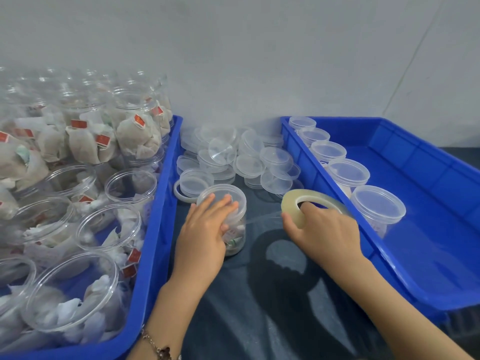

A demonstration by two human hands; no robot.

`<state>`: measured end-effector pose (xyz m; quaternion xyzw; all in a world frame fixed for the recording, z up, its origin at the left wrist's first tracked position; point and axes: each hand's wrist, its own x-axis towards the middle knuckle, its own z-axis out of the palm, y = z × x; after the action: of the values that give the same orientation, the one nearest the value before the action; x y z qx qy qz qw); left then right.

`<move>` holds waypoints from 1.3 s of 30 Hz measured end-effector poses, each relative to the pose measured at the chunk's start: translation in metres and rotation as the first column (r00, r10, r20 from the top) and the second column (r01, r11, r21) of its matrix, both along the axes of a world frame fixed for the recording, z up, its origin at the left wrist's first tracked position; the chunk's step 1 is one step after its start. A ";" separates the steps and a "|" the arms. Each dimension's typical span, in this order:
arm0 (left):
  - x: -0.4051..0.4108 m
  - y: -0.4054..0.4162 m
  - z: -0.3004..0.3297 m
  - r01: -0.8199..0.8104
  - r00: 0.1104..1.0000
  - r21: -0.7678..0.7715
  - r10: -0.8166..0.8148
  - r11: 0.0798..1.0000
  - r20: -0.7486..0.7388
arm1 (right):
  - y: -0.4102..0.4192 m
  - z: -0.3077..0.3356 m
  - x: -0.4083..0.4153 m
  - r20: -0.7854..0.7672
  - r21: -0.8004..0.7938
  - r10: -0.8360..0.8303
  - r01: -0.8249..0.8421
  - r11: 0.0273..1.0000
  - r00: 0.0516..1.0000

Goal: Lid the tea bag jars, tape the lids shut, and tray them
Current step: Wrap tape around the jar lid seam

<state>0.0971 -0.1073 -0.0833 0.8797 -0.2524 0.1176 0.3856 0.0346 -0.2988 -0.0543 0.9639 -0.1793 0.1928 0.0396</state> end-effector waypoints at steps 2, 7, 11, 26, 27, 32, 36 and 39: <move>-0.002 0.003 -0.001 0.003 1.000 -0.018 -0.003 1.000 -0.003 | -0.002 -0.006 0.011 0.038 -0.015 0.012 -0.011 1.000 0.999; 0.000 0.001 0.002 0.030 0.999 -0.014 -0.030 0.999 -0.034 | -0.002 -0.010 0.042 0.090 -0.027 0.035 -0.033 0.999 0.995; -0.001 -0.008 0.002 -0.003 0.998 0.116 -0.004 0.993 0.059 | -0.002 -0.009 0.060 0.053 -0.019 0.065 -0.064 0.998 0.996; 0.005 -0.014 0.008 -0.192 0.979 0.041 0.189 0.980 0.069 | 0.023 -0.015 0.070 0.010 0.123 0.103 -0.104 0.987 0.995; 0.005 -0.018 0.013 -0.200 0.978 0.016 0.199 0.980 0.064 | 0.023 -0.015 0.070 0.011 0.130 0.103 -0.103 0.986 0.995; 0.008 -0.037 0.019 -0.036 0.999 0.078 0.037 0.996 -0.005 | 0.024 -0.013 0.067 0.010 0.120 0.116 -0.117 0.986 0.993; 0.016 -0.035 0.007 -0.098 0.988 0.361 0.046 0.927 0.150 | 0.015 -0.009 0.054 -0.041 -0.029 0.133 -0.134 0.991 0.990; 0.018 -0.028 0.004 -0.054 0.988 0.349 0.000 0.935 0.154 | 0.002 -0.008 0.033 -0.090 -0.011 0.124 -0.126 0.992 0.988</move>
<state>0.1153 -0.1350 -0.0788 0.9263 -0.2859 0.1424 0.1997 0.0681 -0.2969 -0.0620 0.9806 -0.1148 0.1531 0.0435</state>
